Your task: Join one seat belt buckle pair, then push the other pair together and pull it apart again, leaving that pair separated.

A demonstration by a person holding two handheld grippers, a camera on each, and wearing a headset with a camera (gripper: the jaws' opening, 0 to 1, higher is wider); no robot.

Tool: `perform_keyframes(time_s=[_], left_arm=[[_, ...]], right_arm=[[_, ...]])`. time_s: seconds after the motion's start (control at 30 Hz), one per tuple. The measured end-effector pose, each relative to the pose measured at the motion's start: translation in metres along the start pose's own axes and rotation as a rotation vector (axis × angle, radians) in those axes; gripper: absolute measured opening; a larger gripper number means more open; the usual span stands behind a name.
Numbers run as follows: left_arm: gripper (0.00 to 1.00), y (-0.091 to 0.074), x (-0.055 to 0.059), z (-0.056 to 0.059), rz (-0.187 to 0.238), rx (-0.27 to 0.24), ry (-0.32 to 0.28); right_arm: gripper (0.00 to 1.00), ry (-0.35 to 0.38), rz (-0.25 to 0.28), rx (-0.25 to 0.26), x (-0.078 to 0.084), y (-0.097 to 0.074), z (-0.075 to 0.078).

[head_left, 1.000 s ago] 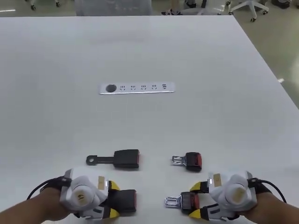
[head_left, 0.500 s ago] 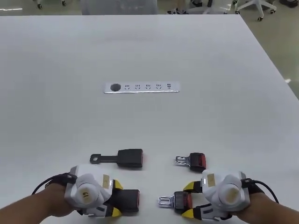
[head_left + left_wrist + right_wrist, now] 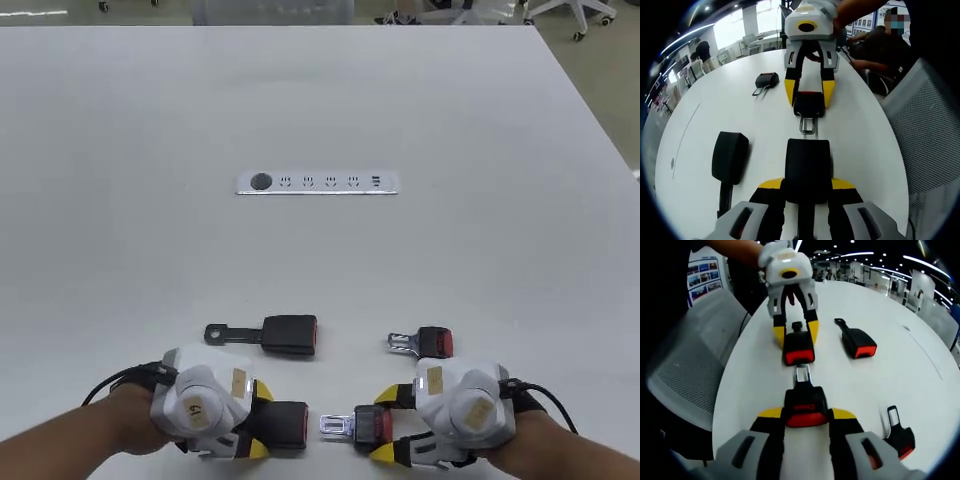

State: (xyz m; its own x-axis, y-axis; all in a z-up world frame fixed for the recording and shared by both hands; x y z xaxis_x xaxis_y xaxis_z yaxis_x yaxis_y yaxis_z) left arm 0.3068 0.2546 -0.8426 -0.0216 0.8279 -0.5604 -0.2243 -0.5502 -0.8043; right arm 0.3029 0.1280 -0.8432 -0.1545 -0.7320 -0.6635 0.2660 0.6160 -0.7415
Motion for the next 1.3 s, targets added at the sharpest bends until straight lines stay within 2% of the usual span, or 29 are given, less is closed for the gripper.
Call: perform_keyframes(time_s=[0.2,0.6,1.07,1.3], left_arm=[[0.34,0.000,0.000,0.000,-0.001,-0.001,-0.004],[0.34,0.000,0.000,0.000,-0.006,-0.001,-0.007],[0.34,0.000,0.000,0.000,-0.024,0.003,-0.010],[0.33,0.000,0.001,0.000,-0.032,0.006,-0.016]], right_arm=[[0.34,-0.004,0.004,-0.010,-0.007,0.006,-0.004],[0.34,-0.044,-0.022,-0.005,-0.014,0.014,-0.005],[0.33,0.001,-0.002,-0.012,-0.019,0.018,-0.006],[0.33,-0.006,0.012,-0.017,-0.022,0.021,-0.006]])
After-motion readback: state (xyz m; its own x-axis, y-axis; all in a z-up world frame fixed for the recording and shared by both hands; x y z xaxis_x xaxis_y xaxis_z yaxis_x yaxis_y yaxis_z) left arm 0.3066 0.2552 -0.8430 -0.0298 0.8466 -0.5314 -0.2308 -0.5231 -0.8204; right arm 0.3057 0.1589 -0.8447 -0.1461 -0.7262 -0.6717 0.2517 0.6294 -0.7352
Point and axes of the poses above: the centre of the closed fingertips' face, and the gripper's own axes: y roughly forward along the fingers, z roughly to its right, x roughly out of its underside, the point moved 2 cm from there along -y, roughly backward along the fingers, and after that the axes turned 13 degrees about x, right-handed, at the moved point
